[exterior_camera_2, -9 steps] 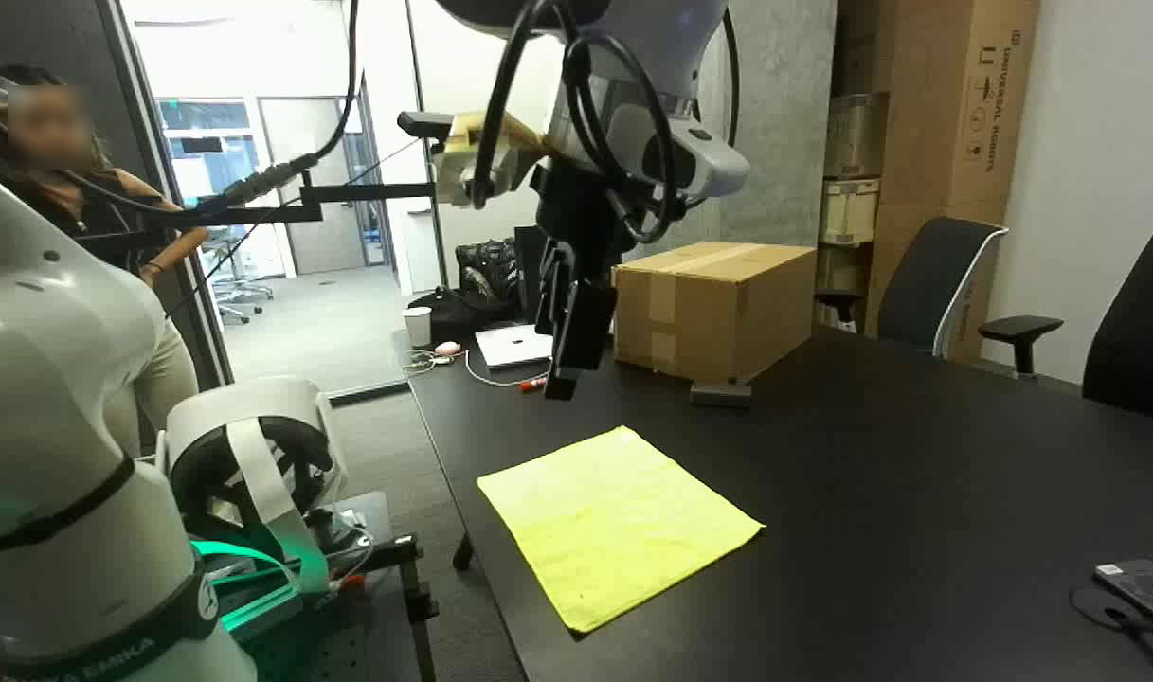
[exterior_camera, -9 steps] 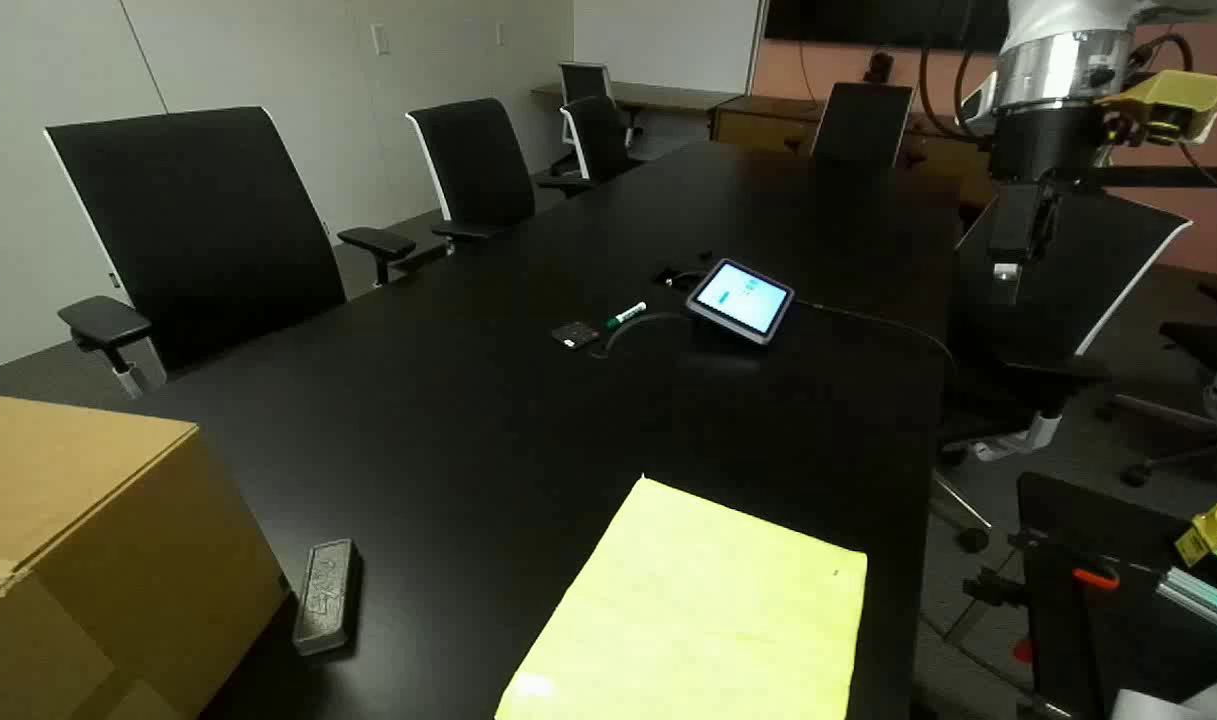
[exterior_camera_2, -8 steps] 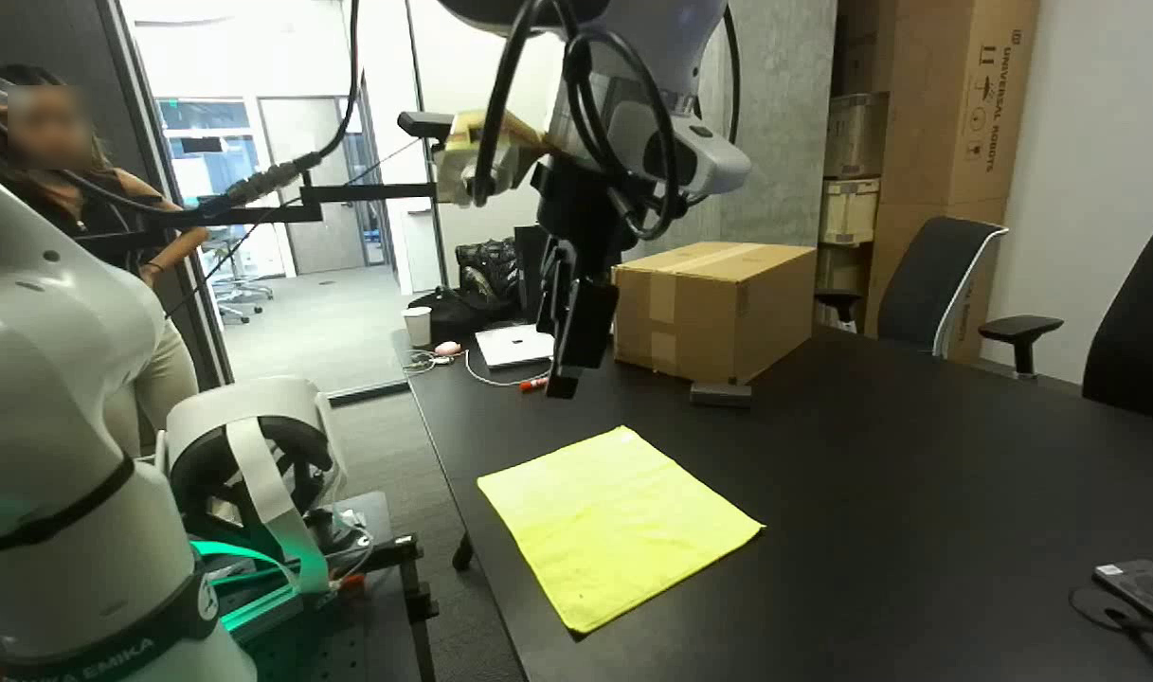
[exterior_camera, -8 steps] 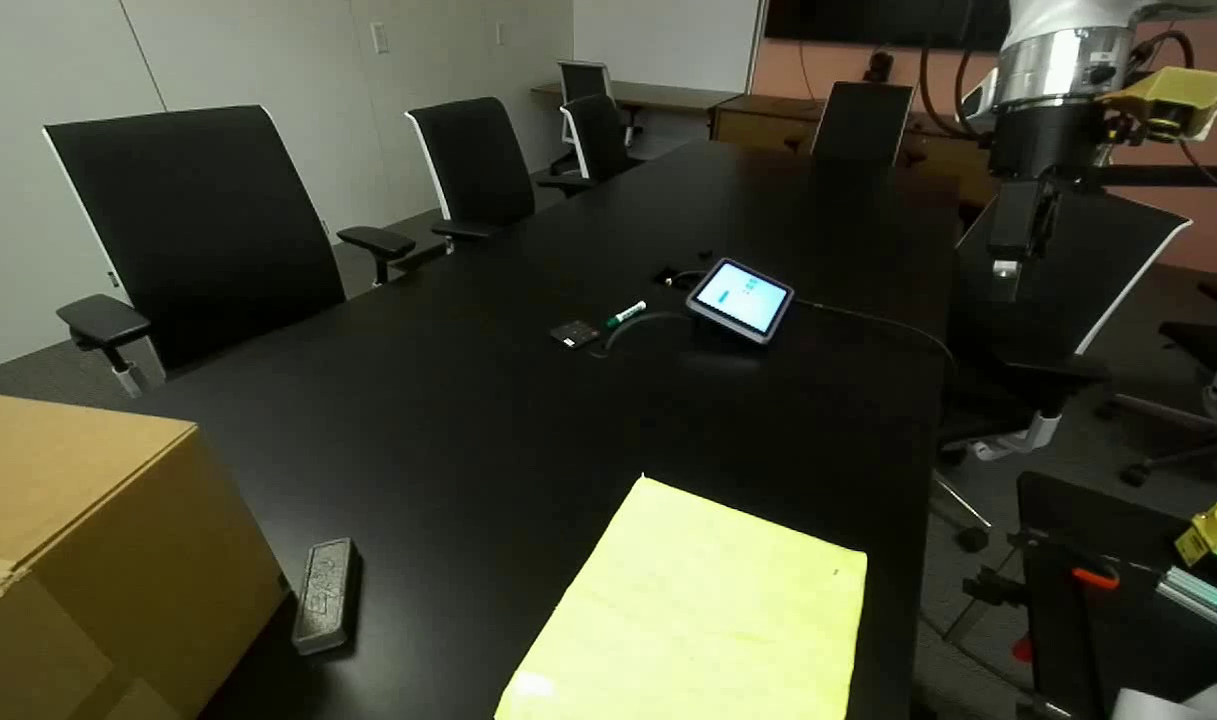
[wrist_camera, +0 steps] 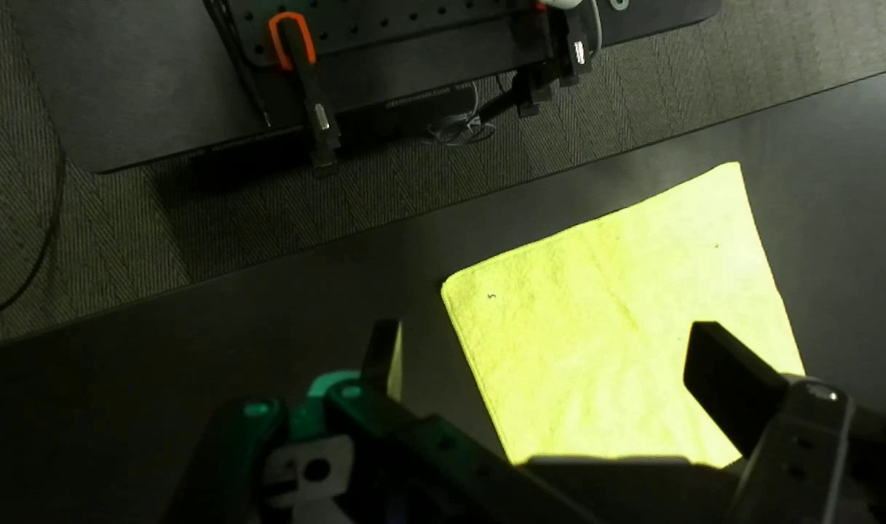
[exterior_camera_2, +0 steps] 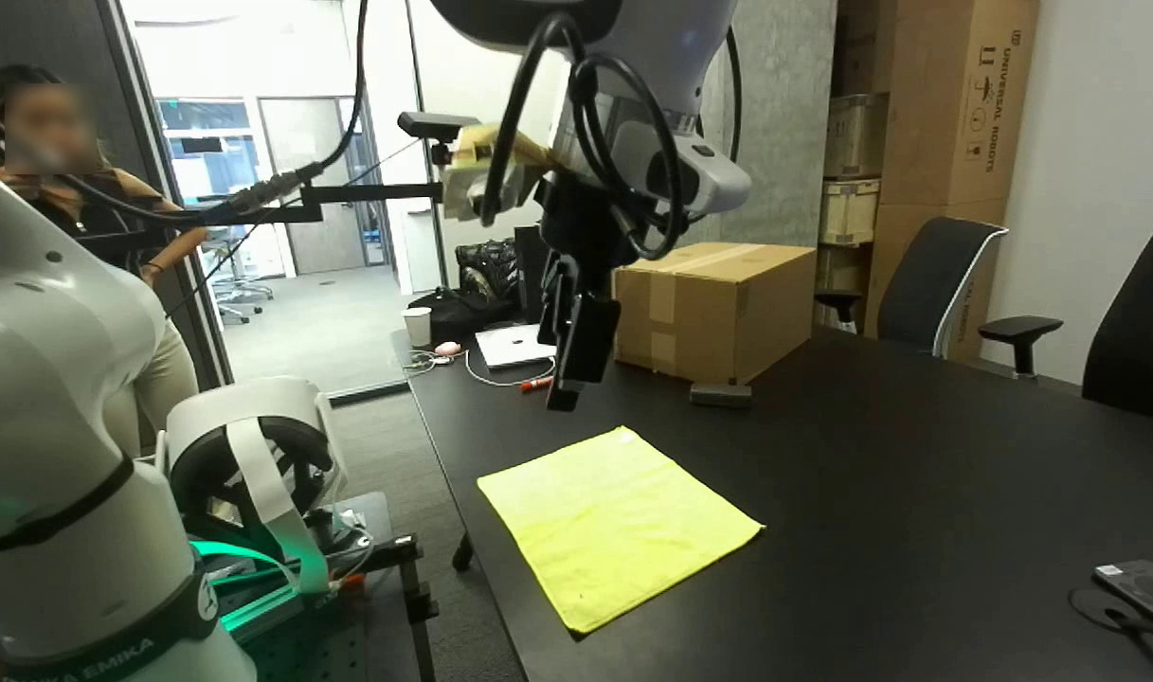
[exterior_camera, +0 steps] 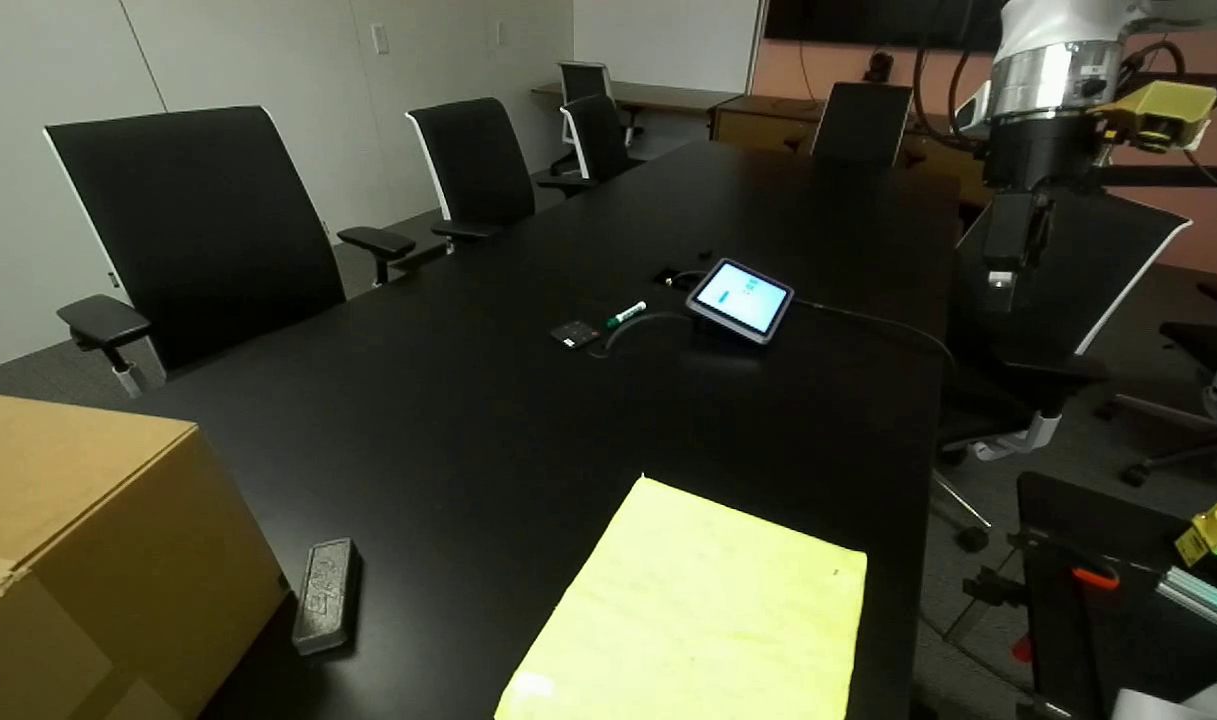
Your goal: Fold the cloth on the table
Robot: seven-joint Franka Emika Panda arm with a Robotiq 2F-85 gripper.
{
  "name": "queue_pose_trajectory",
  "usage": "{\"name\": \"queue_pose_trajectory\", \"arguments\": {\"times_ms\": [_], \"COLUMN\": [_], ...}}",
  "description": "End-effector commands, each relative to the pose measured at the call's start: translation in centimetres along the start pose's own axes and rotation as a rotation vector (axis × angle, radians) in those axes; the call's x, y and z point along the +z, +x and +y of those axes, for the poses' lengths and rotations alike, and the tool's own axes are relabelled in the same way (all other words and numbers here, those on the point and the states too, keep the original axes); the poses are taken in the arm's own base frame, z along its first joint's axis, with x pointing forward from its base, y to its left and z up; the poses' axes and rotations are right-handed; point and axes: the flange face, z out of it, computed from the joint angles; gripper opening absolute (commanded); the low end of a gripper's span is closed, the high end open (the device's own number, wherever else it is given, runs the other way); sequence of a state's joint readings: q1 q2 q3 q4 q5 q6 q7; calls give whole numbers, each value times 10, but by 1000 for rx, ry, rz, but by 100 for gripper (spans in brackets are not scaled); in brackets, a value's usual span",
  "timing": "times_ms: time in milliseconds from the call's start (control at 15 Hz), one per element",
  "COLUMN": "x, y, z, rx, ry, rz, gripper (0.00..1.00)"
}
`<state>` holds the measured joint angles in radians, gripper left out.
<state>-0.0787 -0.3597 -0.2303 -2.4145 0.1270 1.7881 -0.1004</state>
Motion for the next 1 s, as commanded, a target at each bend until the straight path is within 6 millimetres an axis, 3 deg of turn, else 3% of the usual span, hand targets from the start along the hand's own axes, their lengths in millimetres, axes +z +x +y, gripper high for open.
{"name": "queue_pose_trajectory", "arguments": {"times_ms": [0,467,933], "x": [35,143,220], "y": [30,96,140], "z": [6,9,11], "rx": [9,-3,-23], "ry": [-26,-23,22], "rz": [6,10,32], "gripper": [100,100,100]}}
